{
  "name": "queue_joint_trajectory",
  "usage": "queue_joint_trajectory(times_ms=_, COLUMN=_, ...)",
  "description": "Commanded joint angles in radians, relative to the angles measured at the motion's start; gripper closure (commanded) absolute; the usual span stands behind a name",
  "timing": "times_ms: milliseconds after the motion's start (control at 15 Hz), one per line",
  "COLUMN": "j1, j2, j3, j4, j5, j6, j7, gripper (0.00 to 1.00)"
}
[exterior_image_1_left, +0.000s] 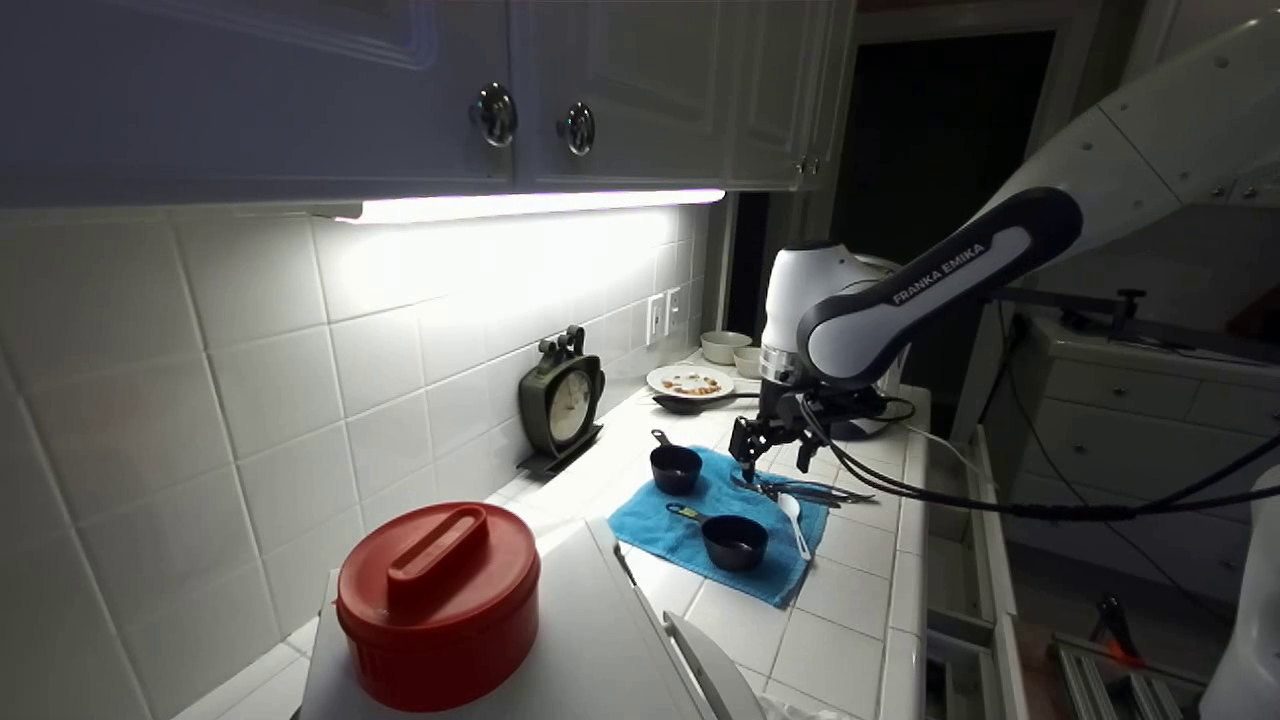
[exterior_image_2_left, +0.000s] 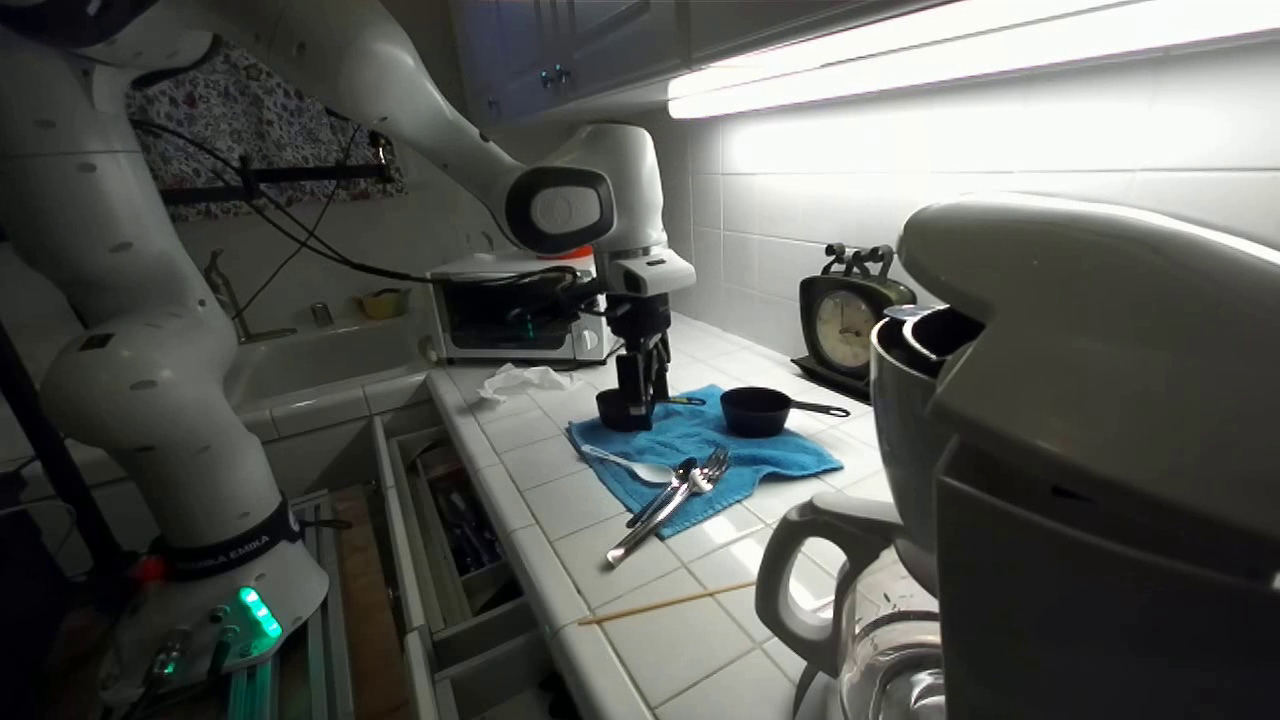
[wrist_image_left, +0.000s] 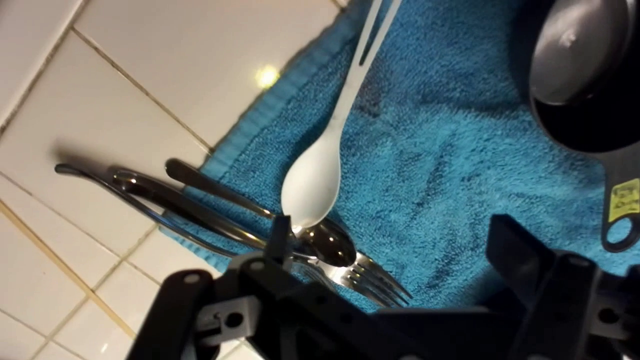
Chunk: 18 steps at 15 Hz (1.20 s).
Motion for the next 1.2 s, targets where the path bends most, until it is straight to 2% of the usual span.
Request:
queue_joint_trajectory(times_ms=0, j1=-0.039, j2=-0.075, j3=0.015, j4=-0.099, j5=0.043, j6=0.045, j7=0.009, gripper=0.00)
queue_joint_trajectory(times_ms=467, j1=-0.063, j2=-0.050, j3=0.015, j4=-0.185, j5=0.092, j6=0.213, j7=-0.039, gripper=0.00)
queue_joint_trajectory(times_ms=733, j1=-0.061, j2=-0.039, j3=0.016, j4=-0.210, j5=0.156, j6=0.256, j7=-0.077, gripper=0.02)
queue_joint_trajectory(times_ms=800, j1=-0.062, j2=-0.036, j3=0.015, j4=-0.213, j5=0.167, j6=0.262, j7=-0.083, gripper=0.15)
queue_joint_trajectory(times_ms=1133, j1=-0.064, j2=-0.018, j3=0.015, j4=-0.215, j5=0.200, j6=0.272, j7=-0.113, gripper=0.53)
